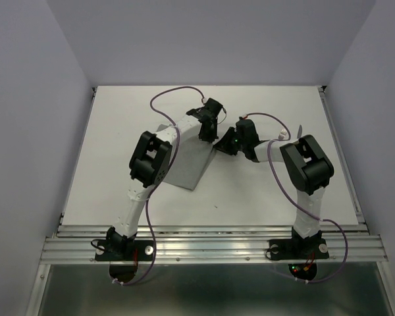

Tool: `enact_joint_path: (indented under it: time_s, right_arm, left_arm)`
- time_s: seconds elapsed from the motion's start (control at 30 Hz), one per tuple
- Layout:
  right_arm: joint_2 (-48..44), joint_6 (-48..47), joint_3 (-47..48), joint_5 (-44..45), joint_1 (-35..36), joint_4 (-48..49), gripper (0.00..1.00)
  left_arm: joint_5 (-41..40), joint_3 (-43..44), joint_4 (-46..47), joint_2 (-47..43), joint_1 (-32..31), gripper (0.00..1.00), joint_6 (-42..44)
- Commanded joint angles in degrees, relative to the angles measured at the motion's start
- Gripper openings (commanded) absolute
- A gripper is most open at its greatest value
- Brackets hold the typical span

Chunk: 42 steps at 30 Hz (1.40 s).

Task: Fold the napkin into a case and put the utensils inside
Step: Smooth out the upper triangle-folded napkin at the center of the board.

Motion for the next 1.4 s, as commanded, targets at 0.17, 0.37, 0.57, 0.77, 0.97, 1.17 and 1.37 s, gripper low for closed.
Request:
enact_joint_path:
  time_s: [0.17, 0.37, 0.57, 0.77, 0.97, 1.17, 1.37]
  right_arm:
    - [2.3, -2.4, -0.7, 5.8, 0.6, -8.9, 0.02]
    - [2.7, -2.2, 0.5, 5.8, 0.6, -8.9, 0.01]
    - [3.3, -1.9, 2.1, 6.0, 0.6, -9.2, 0.01]
    - [4.1, -1.8, 3.0, 6.4, 0.6, -9.9, 0.01]
    - [3.8, -1.7, 2.7, 7.5, 0.6, -10.2, 0.01]
    - [2.9, -2.2, 1.3, 8.2, 0.6, -10.3, 0.02]
    - [2.9, -2.3, 0.8, 8.2, 0.6, -10.3, 0.03]
  left_arm:
    - [-0.7, 0.5, -2.7, -4.5, 0.2, 0.00, 0.1]
    - [0.8, -0.2, -3.9, -7.3, 0.2, 0.00, 0.1]
    - [2.5, -1.3, -4.2, -8.9, 0.2, 0.00, -1.1]
    - [5.3, -1.4, -4.6, -9.4, 0.2, 0.00, -1.9]
    - [6.7, -0.4, -5.6, -6.7, 0.2, 0.17, -2.1]
    - [3.4, 2.5, -7.9, -7.7, 0.9, 0.32, -1.3]
    - [0.9, 3.9, -8.6, -8.9, 2.8, 0.39, -0.9]
